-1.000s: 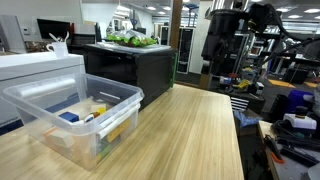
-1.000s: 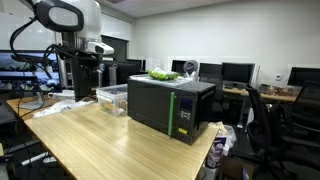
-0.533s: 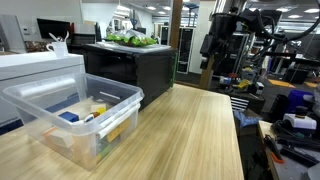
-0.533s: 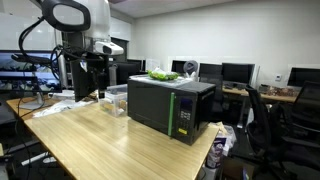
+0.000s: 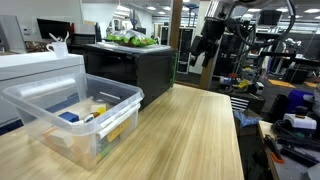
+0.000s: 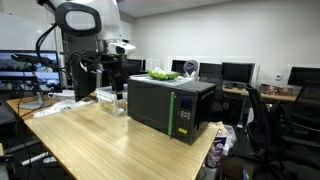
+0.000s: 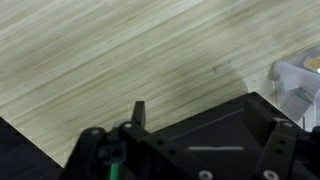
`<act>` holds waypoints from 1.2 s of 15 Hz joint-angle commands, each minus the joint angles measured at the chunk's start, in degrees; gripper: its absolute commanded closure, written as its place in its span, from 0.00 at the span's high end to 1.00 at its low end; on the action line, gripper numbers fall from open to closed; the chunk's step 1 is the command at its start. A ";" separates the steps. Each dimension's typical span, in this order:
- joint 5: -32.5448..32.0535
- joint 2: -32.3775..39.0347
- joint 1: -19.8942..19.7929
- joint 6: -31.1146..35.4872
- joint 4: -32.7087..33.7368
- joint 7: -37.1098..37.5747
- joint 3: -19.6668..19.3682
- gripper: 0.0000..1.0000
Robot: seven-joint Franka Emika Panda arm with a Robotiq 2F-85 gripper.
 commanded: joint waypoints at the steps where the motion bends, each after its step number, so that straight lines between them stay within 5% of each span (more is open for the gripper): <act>1: -1.27 3.15 -1.09 1.83 1.99 -0.59 -0.76 1.00; 12: -0.83 11.21 -4.00 -2.73 14.86 -1.42 -5.05 1.00; 18: -0.66 11.13 -3.86 -4.26 15.69 -0.81 -4.81 1.00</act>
